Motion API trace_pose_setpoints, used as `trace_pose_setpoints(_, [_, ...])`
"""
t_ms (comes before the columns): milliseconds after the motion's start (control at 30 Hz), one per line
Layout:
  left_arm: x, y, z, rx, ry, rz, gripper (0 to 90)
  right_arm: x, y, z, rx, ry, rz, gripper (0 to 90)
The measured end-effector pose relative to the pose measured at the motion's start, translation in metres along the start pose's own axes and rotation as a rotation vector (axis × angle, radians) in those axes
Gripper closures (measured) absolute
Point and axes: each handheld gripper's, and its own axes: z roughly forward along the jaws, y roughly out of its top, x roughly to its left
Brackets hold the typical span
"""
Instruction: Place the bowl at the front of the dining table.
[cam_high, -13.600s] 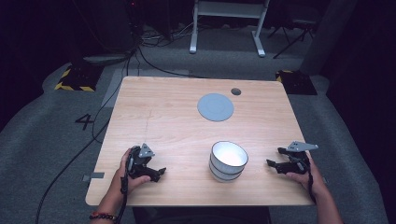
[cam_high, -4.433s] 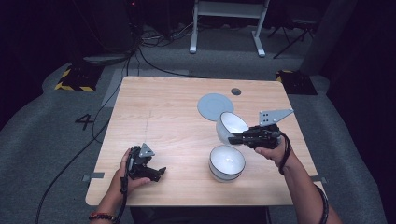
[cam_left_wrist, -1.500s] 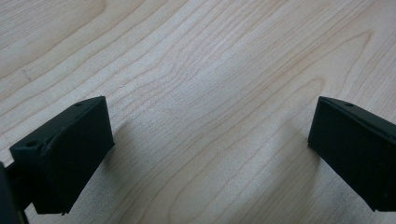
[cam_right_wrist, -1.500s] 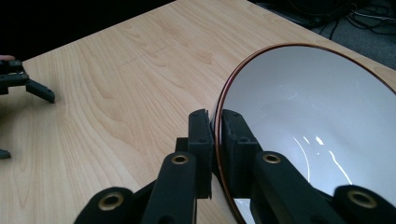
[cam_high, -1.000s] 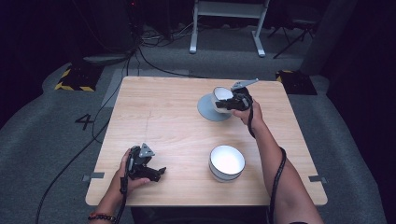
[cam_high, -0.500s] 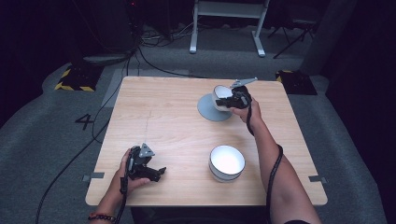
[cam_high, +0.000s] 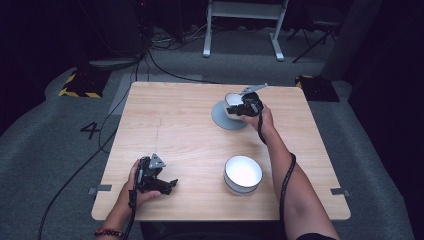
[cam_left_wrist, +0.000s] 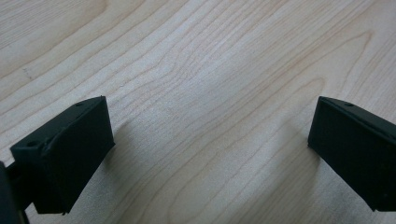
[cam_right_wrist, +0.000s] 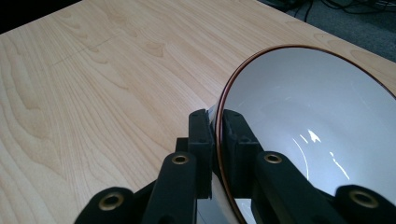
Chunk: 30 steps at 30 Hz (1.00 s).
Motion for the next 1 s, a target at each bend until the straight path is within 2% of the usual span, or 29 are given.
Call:
trace_pose_setpoints(233, [0.000,0.000,0.000,0.002,-0.002,0.001,0.2,0.004,0.003,0.009,0.022,-0.024,-0.018,82.6])
trace_pose_setpoints(500, [0.000,0.000,0.000,-0.001,0.000,0.000,0.2,0.005,0.008,0.015,0.047,-0.078,-0.035,82.6])
trace_pose_setpoints(800, [0.000,0.000,0.000,0.003,-0.002,0.000,0.2,0.003,0.004,0.019,0.033,-0.093,-0.025,82.5])
trace_pose_setpoints(1000, [0.000,0.000,0.000,0.001,-0.002,-0.001,0.2,0.004,0.004,0.021,0.042,-0.089,-0.047,82.6])
